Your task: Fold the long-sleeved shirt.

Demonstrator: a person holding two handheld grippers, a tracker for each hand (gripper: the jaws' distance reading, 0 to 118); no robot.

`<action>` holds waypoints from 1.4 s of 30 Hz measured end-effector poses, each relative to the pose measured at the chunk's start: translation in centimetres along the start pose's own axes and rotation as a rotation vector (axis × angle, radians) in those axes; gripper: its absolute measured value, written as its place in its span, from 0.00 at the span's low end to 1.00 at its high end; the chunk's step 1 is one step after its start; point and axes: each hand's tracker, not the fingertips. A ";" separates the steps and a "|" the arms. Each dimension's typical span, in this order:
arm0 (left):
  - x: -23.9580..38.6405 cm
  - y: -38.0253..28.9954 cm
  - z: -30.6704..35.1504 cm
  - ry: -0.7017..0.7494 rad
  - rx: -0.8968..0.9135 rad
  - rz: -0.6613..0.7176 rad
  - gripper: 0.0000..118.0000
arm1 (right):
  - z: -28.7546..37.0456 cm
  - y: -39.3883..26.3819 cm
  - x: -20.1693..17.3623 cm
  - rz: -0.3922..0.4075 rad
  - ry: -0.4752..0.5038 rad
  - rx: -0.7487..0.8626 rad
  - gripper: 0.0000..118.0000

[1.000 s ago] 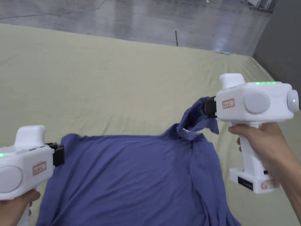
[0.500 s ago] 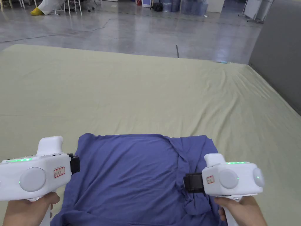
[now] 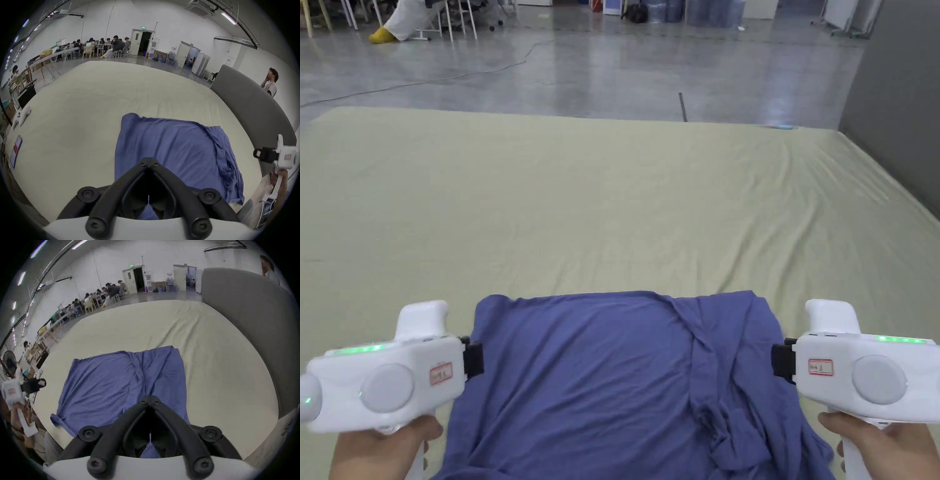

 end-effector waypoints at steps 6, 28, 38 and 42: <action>-1.1 7.9 -11.8 0.129 -0.175 -0.004 0.92 | -3.8 2.0 -1.2 0.014 0.014 -0.039 0.02; 0.6 11.1 -18.2 0.171 -0.169 -0.169 0.00 | -17.3 16.8 3.5 0.015 -0.044 -0.174 0.86; 0.4 10.9 -19.2 0.156 -0.185 -0.125 0.00 | -30.3 18.4 6.1 -0.001 -0.096 -0.453 0.56; 0.5 10.7 -19.6 0.167 -0.190 -0.127 0.00 | -30.3 18.3 5.3 0.008 -0.096 -0.486 0.38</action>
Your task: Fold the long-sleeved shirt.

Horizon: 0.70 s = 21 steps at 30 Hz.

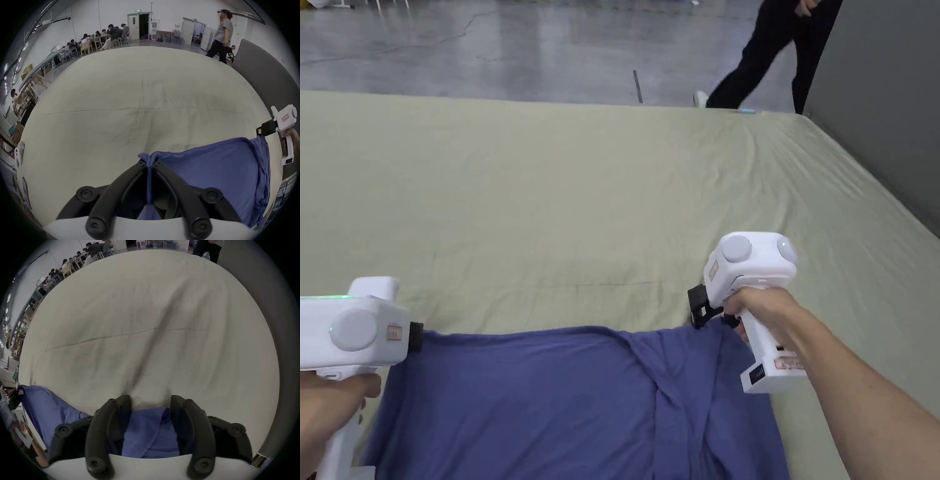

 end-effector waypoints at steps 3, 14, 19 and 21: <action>0.2 -0.3 -0.1 -0.010 0.001 0.005 0.00 | 0.2 -0.8 -1.2 0.040 -0.025 -0.017 0.30; -0.3 -1.6 3.1 -0.030 0.035 0.027 0.00 | 5.0 -3.6 -2.1 0.000 -0.052 0.148 0.10; -1.3 -2.6 7.5 -0.047 0.088 0.049 0.00 | 11.1 -7.1 -1.2 -0.033 0.032 0.253 0.10; -1.7 -3.9 9.8 -0.055 0.113 0.050 0.00 | 13.6 -9.5 -0.8 -0.028 0.063 0.285 0.10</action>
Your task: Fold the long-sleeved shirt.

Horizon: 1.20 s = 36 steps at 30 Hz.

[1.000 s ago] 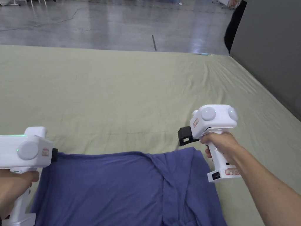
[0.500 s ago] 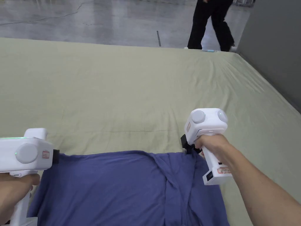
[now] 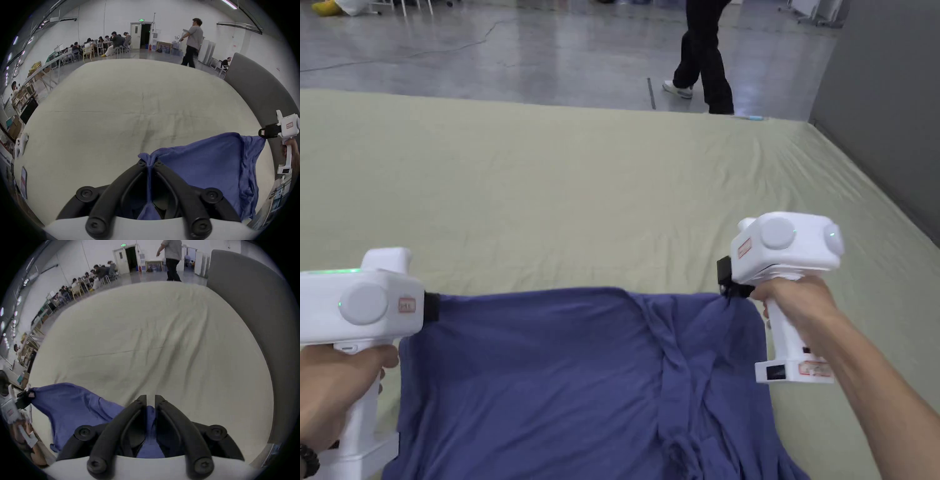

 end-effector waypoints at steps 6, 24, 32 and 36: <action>-1.2 -5.1 7.2 -0.012 0.044 -0.012 0.00 | 9.0 -8.6 0.9 0.013 0.075 0.097 0.10; -3.4 -22.6 8.9 -0.019 -0.162 0.039 0.10 | 6.5 -29.6 1.4 0.093 -0.019 -0.175 0.16; -3.0 -17.2 12.5 -0.072 -0.041 0.073 0.99 | 14.0 -26.7 1.5 0.016 0.045 0.055 0.92; -3.6 -17.3 16.7 -0.107 0.057 0.069 0.00 | 18.3 -24.4 -0.9 0.021 0.102 0.221 0.05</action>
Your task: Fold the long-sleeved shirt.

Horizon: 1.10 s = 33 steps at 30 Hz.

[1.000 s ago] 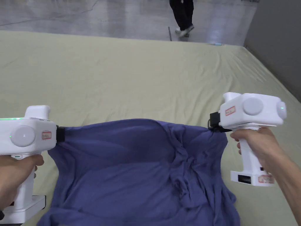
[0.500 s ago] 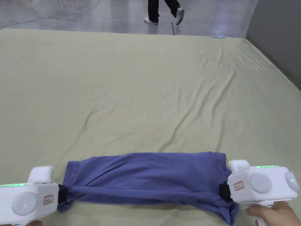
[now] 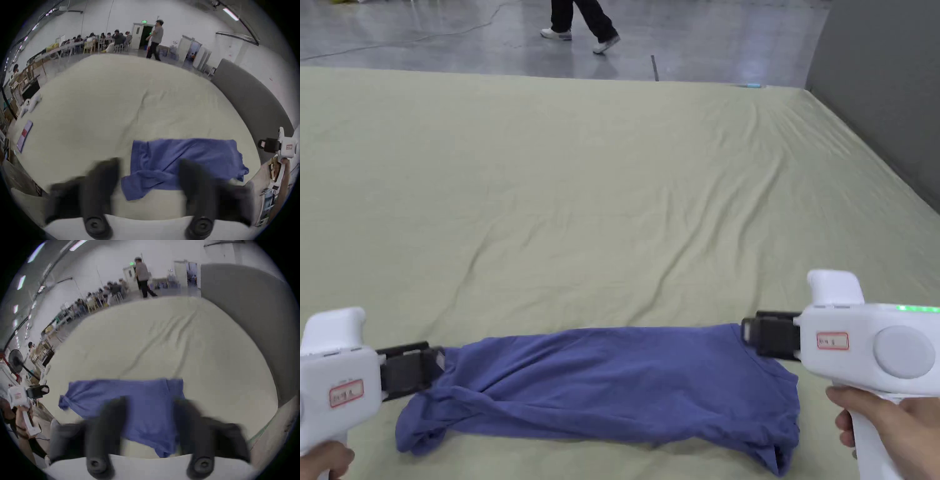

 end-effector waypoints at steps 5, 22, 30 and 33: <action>1.4 1.4 -0.1 0.026 0.007 -0.028 0.00 | -0.6 0.8 -2.9 0.059 -0.037 0.020 0.04; -11.1 -3.1 -10.4 -0.492 -0.278 0.502 1.00 | -2.9 -1.0 -4.3 0.080 0.020 -0.083 0.04; -10.2 -4.3 -14.9 -0.785 -0.271 0.683 1.00 | -3.3 -1.2 -4.3 0.069 0.006 -0.103 0.04; -8.0 -4.4 -16.1 -0.793 -0.245 0.619 1.00 | -3.5 -1.3 -4.3 0.069 0.002 -0.111 0.04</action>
